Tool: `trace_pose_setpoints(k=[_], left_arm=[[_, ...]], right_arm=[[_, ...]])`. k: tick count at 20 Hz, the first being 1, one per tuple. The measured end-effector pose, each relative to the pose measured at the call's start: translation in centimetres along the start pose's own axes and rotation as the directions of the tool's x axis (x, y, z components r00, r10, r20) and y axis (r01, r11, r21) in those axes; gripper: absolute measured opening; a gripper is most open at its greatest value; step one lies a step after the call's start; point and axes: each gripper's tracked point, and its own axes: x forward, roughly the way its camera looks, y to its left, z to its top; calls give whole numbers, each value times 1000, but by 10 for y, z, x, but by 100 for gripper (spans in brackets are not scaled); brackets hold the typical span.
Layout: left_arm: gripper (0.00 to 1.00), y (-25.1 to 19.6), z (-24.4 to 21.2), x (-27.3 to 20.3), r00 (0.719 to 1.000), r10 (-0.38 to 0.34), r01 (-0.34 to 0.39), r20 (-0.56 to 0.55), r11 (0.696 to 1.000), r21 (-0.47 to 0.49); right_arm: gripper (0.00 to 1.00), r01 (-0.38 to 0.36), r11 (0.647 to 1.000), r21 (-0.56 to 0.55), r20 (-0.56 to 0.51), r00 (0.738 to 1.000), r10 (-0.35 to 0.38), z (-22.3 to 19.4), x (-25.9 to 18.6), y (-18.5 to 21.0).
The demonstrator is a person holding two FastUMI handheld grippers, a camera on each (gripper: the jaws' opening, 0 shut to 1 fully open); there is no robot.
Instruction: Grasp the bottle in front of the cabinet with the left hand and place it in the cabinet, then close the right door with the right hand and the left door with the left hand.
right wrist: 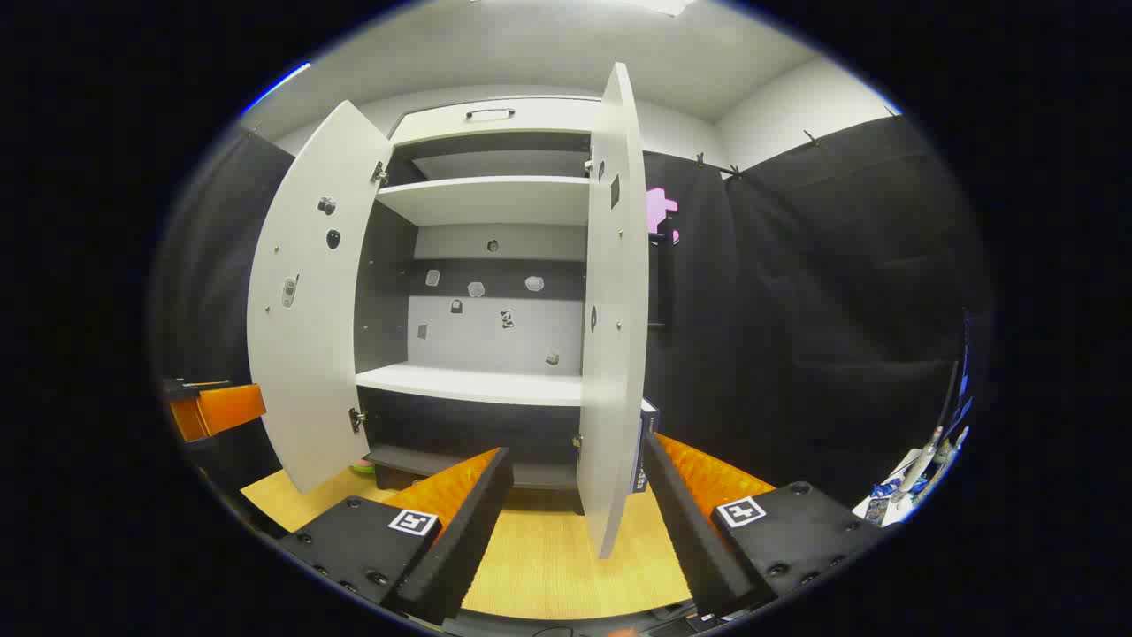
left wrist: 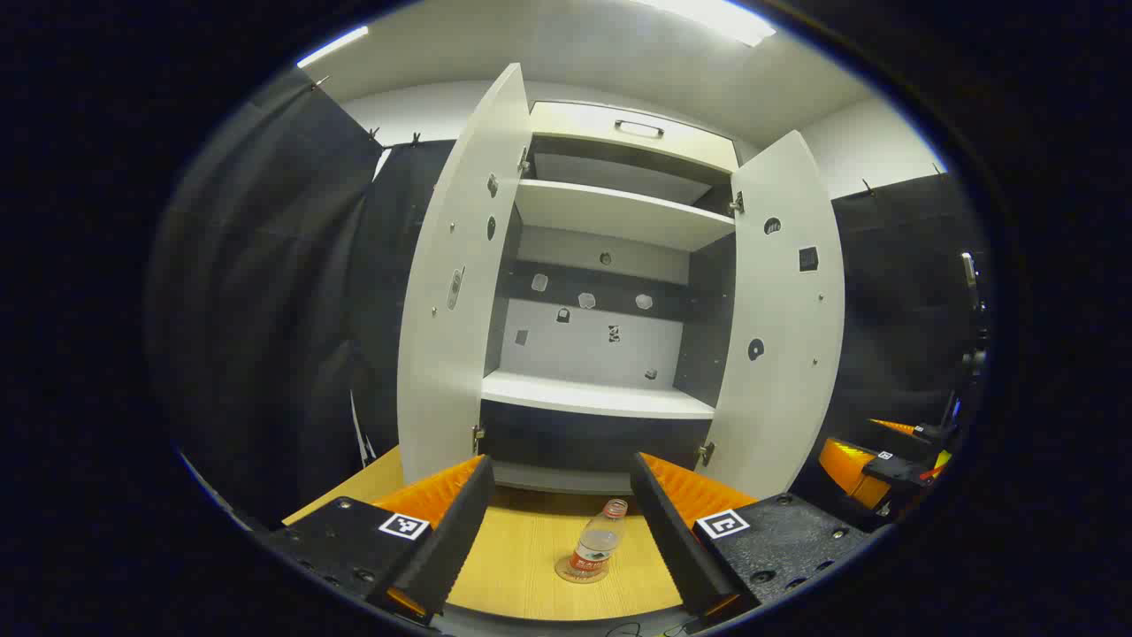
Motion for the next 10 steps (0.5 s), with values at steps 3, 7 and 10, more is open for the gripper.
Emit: trace_pose_setpoints(k=[3, 7, 10], left_arm=[[92, -1, -5, 2, 1000, -10, 10, -22, 1000, 3], [94, -7, -3, 7, 999, -24, 24, -24, 1000, 4], [92, -14, -1, 9, 999, -35, 35, -26, 999, 6]], right_arm=[[98, 9, 1000, 3, -3, 1000, -9, 0, -3, -3], [98, 24, 1000, -1, -3, 1000, -24, -1, -4, -11], [98, 32, 999, 3, -5, 999, -32, 0, -4, -15]])
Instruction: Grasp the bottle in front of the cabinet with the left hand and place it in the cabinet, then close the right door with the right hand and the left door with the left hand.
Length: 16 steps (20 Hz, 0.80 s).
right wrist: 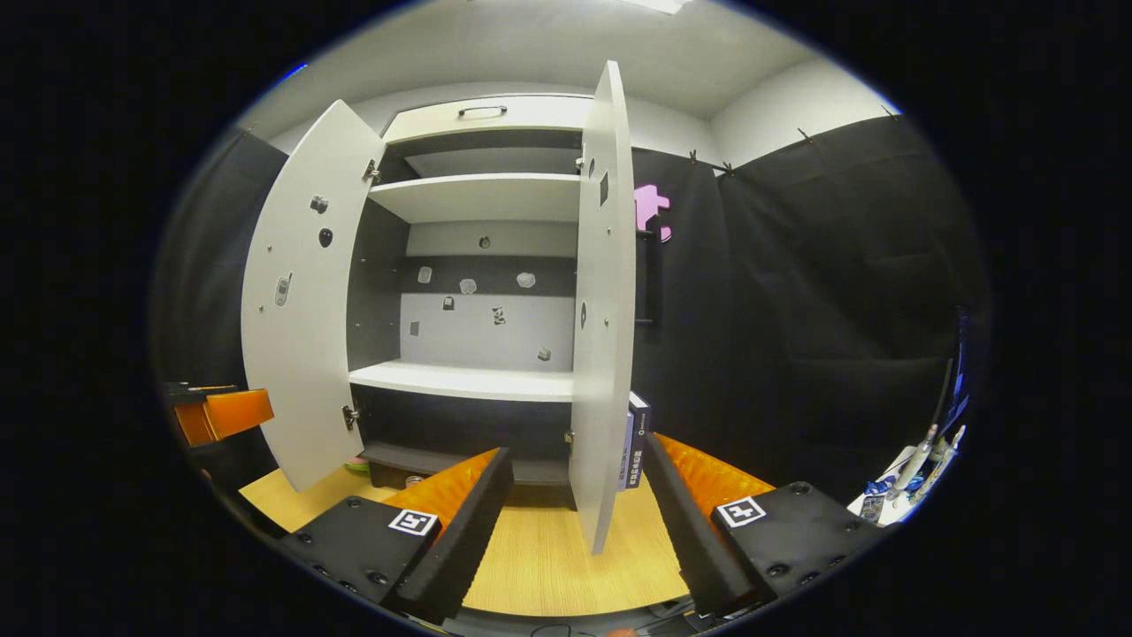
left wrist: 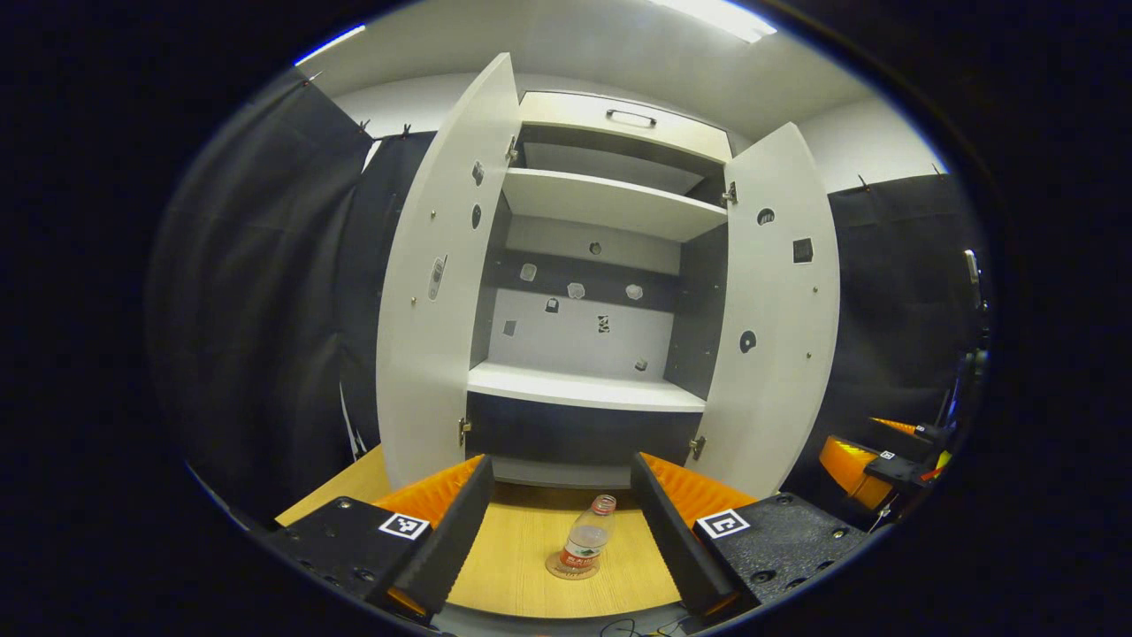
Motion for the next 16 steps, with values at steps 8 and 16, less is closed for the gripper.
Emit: trace_pose_setpoints(k=[8, 16], left_arm=[[95, -10, -3, 4, 1000, -21, 21, -6, 1000, 8], [95, -18, -57, 23, 997, -42, 39, -72, 998, -40]], right_arm=[[99, -4, 1000, 1, 7, 1000, 4, 0, 0, 1], [98, 8, 1000, -15, 6, 1000, -8, -1, -2, -7]])
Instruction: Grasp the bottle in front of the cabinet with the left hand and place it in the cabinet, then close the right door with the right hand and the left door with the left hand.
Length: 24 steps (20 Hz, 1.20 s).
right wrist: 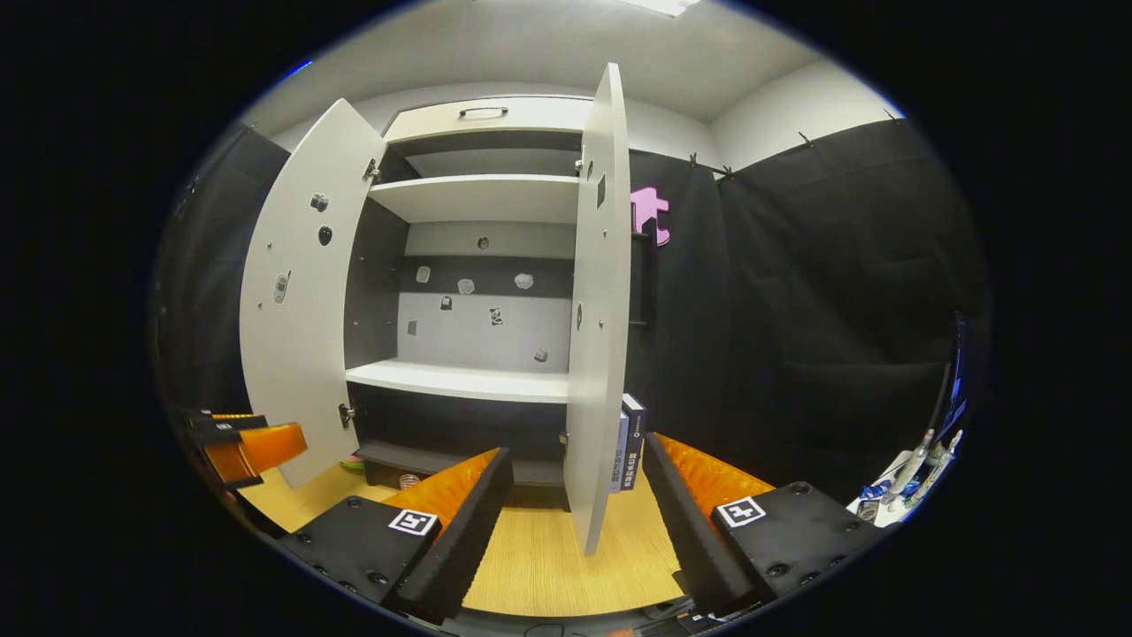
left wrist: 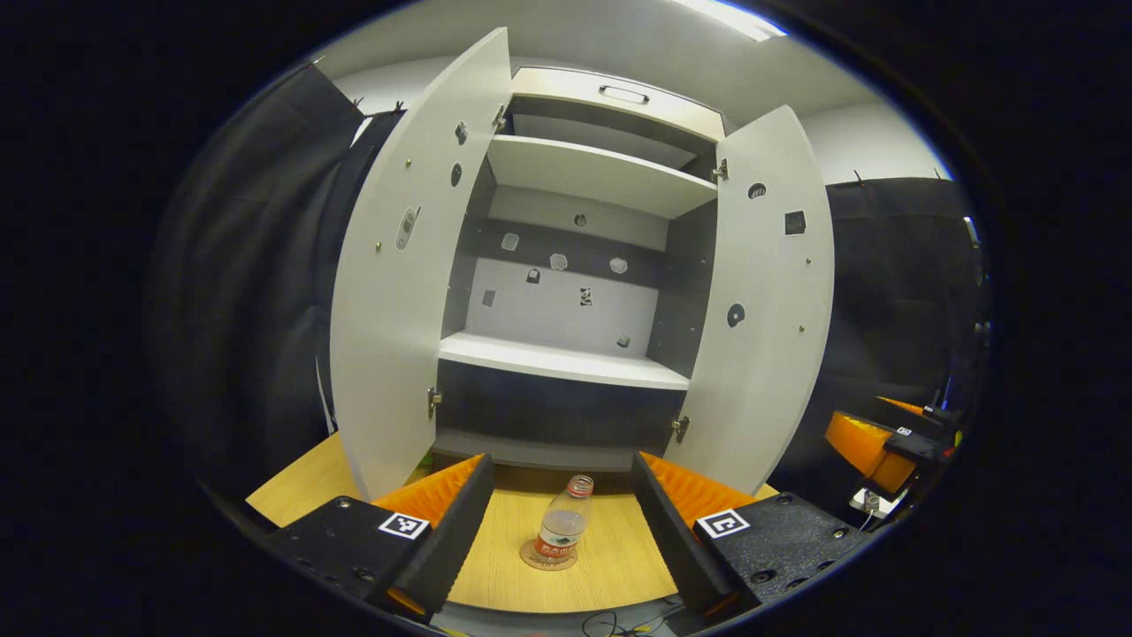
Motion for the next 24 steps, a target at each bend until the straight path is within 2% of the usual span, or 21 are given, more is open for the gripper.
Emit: trace_pose_setpoints(k=[5, 12, 16, 24], left_arm=[[95, -6, -43, 26, 999, -13, 15, -36, 999, 43], [95, -6, -121, 72, 989, -19, 22, -149, 1000, 20], [95, -5, -169, 93, 970, -19, 21, -243, 1000, 6], [96, 3, -236, 131, 937, 8, 12, -349, 998, 54]], right_arm=[[98, 7, 1000, -7, 5, 1000, -7, 4, 3, -6], [98, 42, 999, -31, -12, 999, -43, 2, 6, -25], [98, 65, 997, -44, -26, 997, -67, 0, 8, -35], [98, 119, 991, -68, -61, 990, -123, -7, 11, -60]])
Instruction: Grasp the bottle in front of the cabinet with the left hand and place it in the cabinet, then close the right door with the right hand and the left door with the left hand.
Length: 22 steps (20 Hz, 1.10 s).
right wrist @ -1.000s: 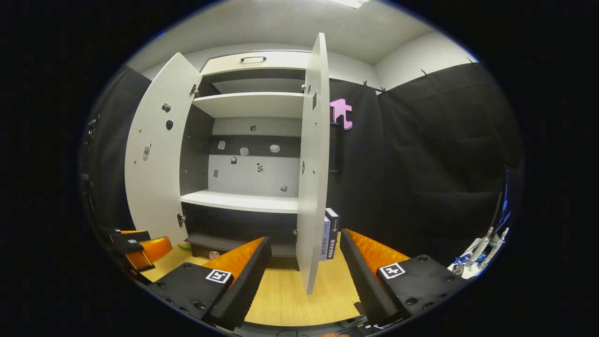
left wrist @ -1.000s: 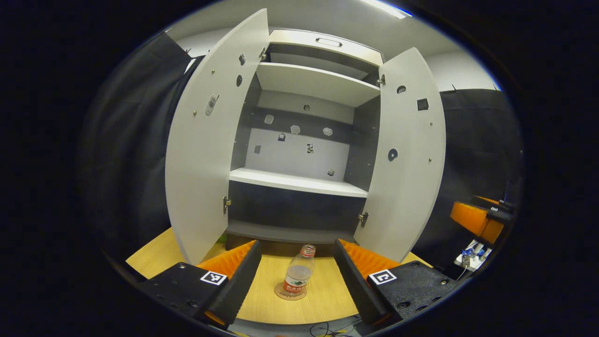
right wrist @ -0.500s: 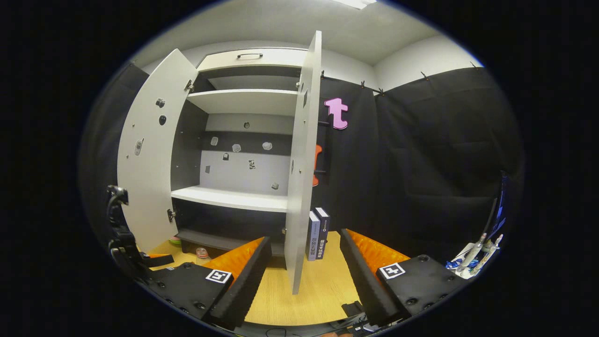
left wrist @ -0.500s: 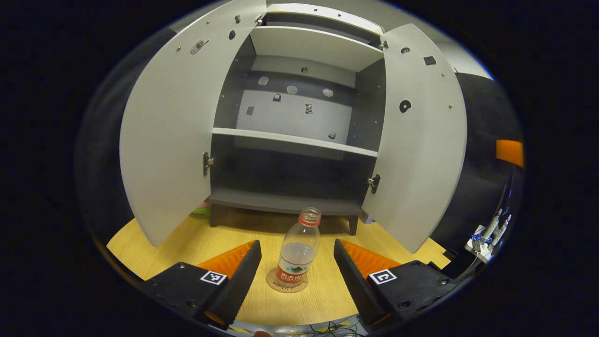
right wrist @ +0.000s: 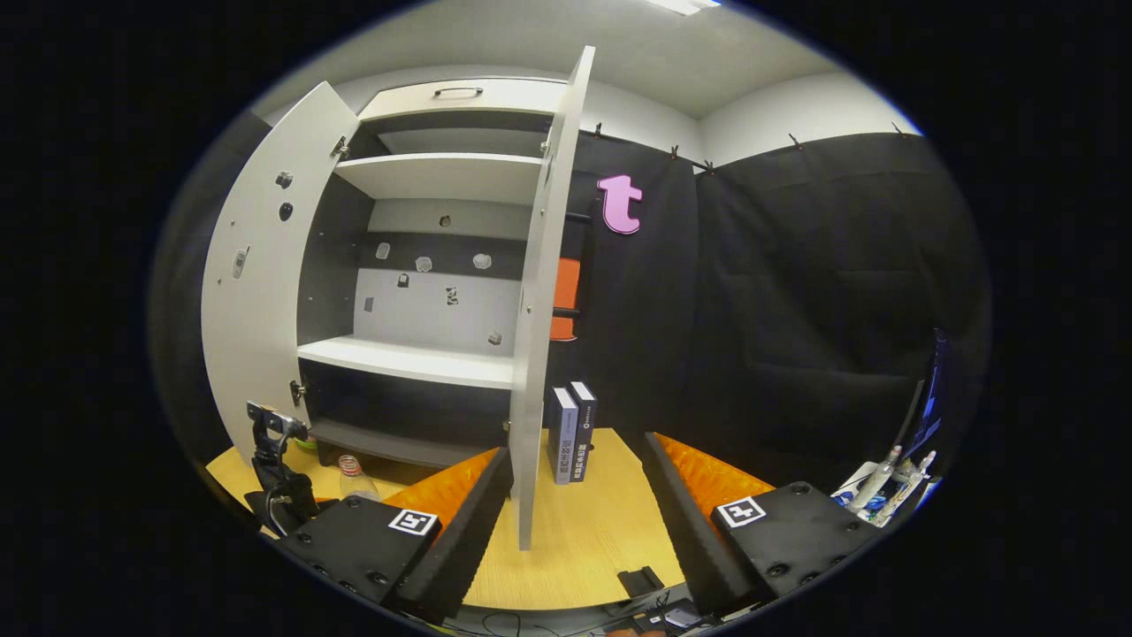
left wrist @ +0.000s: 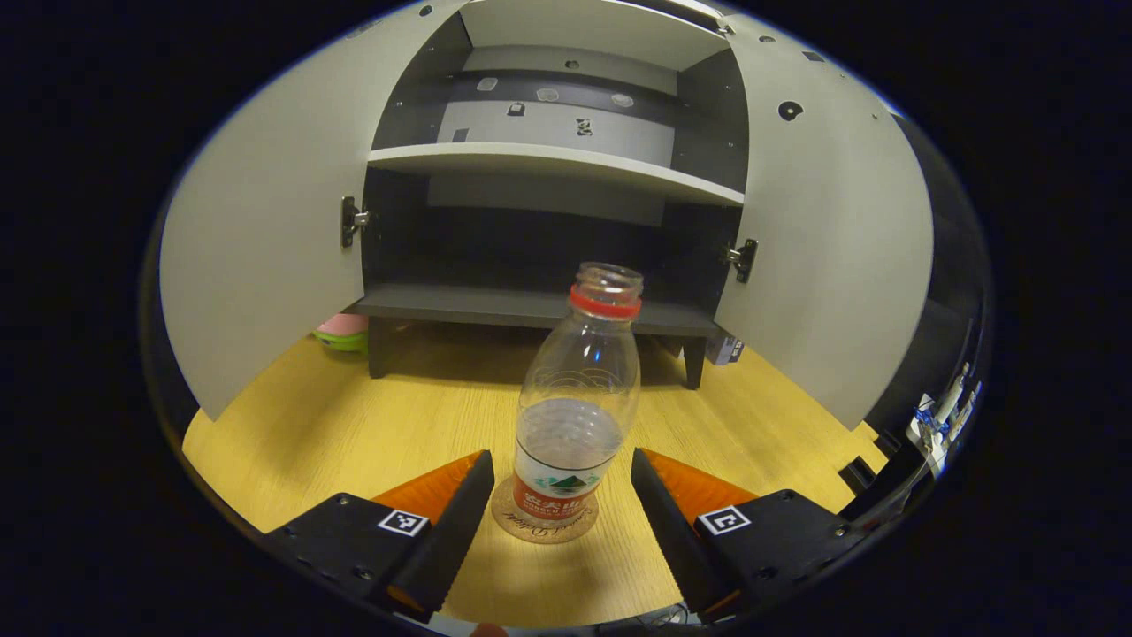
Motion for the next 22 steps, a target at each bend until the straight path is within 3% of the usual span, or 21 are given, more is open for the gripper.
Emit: trace_pose_setpoints(k=[6, 7, 8, 9, 11, 12, 13, 18, 22], left_arm=[[95, 4, -21, 26, 998, 31, -33, -50, 999, -39], [94, 4, -22, 28, 998, 34, -37, -56, 998, -45], [92, 5, -19, 29, 998, 44, -46, -53, 998, -46], [80, 5, -18, 29, 998, 45, -47, -49, 998, -45], [79, 1, -9, 25, 998, 37, -39, -41, 998, -49], [78, -1, -1, 22, 999, 31, -33, -37, 998, -50], [78, -2, 8, 18, 999, 28, -30, -30, 998, -47], [78, -9, 72, -13, 1000, -3, 4, 18, 999, -51], [78, -16, 139, -43, 997, -17, 16, 82, 1000, 8]], right_arm=[[98, 31, 999, -41, -24, 999, -32, -4, 7, -15], [89, 30, 998, -47, -30, 999, -32, -6, 8, -15], [98, 28, 998, -50, -32, 999, -30, -7, 8, -16], [98, 25, 998, -51, -34, 999, -27, -6, 11, -16], [98, 18, 999, -48, -33, 999, -20, -6, 14, -16], [90, 12, 999, -46, -33, 999, -13, -8, 15, -15], [98, 4, 999, -41, -32, 999, -5, -8, 16, -13], [98, -46, 999, 3, -30, 998, 46, -14, 25, -8], [98, -72, 997, 31, -16, 997, 72, -11, 30, -14]])
